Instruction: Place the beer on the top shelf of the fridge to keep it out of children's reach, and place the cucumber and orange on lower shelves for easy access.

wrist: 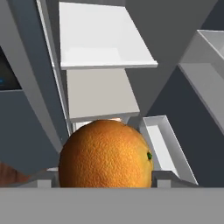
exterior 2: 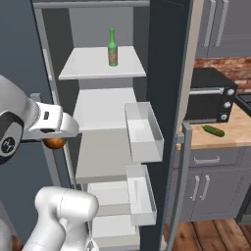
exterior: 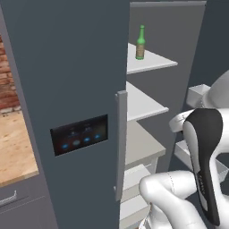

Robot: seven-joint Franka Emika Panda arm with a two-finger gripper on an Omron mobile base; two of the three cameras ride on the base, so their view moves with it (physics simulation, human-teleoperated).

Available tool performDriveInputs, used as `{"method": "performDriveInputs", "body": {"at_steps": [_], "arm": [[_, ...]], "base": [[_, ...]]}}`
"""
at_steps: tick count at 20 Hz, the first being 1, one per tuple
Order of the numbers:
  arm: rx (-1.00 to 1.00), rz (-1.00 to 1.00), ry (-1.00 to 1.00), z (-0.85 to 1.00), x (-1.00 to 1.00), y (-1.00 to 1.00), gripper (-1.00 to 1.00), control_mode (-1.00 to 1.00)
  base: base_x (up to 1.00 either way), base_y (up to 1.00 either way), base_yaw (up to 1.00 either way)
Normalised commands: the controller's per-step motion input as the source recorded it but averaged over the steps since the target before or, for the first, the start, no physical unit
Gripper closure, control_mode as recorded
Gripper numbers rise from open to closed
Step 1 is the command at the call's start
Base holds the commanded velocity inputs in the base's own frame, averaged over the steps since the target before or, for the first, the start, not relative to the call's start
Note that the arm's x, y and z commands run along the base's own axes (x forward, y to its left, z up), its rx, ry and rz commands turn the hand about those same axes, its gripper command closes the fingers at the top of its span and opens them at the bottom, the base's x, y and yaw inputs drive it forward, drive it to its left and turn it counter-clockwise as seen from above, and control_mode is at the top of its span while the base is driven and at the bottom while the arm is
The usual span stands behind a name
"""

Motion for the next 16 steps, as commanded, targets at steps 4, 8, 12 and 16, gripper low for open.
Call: {"method": "performDriveInputs", "body": {"at_steps": [4, 8, 12, 16], "arm": [[0.00, 0.06, -0.07, -0.09, 0.34, 0.00, 1.00, -1.00], [0.00, 0.10, -0.03, -0.09, 0.34, 0.00, 1.00, -1.00], [0.00, 0.10, -0.01, -0.14, 0.34, 0.00, 1.00, -1.00], [0.00, 0.08, 0.00, -0.19, 0.39, 0.00, 1.00, -1.00]], "base": [[0.00, 0.00, 0.00], [0.00, 0.00, 0.00], [0.00, 0.00, 0.00], [0.00, 0.00, 0.00]]}}
